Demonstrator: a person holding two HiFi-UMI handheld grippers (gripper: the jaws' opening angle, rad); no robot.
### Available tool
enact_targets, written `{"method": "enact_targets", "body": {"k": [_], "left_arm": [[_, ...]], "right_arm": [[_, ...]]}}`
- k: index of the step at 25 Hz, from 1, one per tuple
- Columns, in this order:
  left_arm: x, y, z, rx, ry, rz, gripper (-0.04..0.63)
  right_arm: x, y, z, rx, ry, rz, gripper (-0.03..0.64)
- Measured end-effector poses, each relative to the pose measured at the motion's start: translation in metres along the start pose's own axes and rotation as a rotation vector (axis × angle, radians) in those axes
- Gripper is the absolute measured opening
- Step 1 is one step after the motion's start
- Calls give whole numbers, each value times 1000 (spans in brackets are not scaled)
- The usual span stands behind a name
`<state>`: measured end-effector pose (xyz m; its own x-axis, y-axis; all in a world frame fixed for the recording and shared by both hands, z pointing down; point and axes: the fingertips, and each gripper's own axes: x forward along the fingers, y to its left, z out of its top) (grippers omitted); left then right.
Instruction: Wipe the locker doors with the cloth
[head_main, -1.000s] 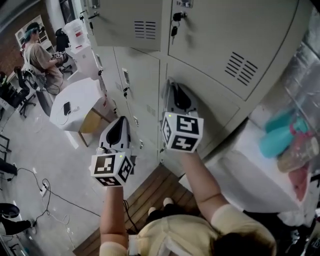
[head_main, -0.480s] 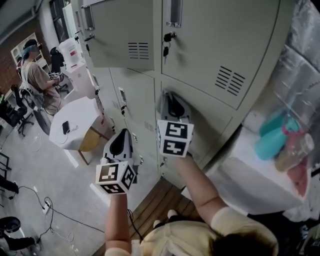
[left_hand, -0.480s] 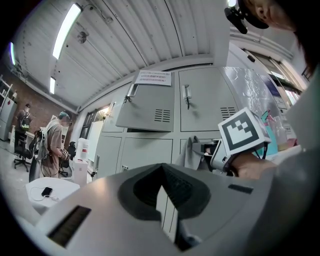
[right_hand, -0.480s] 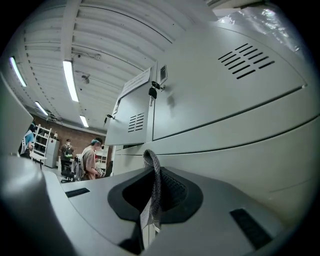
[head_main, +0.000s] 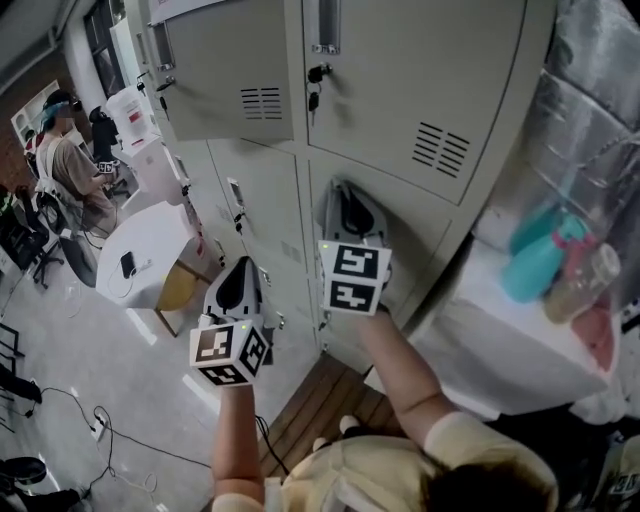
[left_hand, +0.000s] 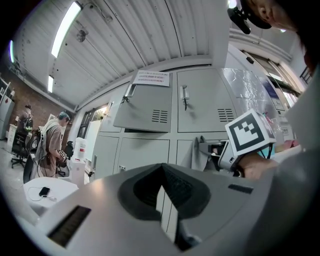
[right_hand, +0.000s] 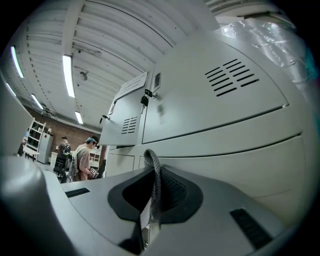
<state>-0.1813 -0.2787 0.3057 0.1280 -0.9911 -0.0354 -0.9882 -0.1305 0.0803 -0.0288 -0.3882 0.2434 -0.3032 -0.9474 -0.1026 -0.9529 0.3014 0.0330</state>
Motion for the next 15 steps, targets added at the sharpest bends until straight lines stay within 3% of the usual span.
{"method": "enact_targets", "body": {"k": [15], "left_arm": [[18, -62, -18, -26, 29, -153, 2]], "right_arm": [[-63, -71, 3, -38, -15, -139, 18]]}}
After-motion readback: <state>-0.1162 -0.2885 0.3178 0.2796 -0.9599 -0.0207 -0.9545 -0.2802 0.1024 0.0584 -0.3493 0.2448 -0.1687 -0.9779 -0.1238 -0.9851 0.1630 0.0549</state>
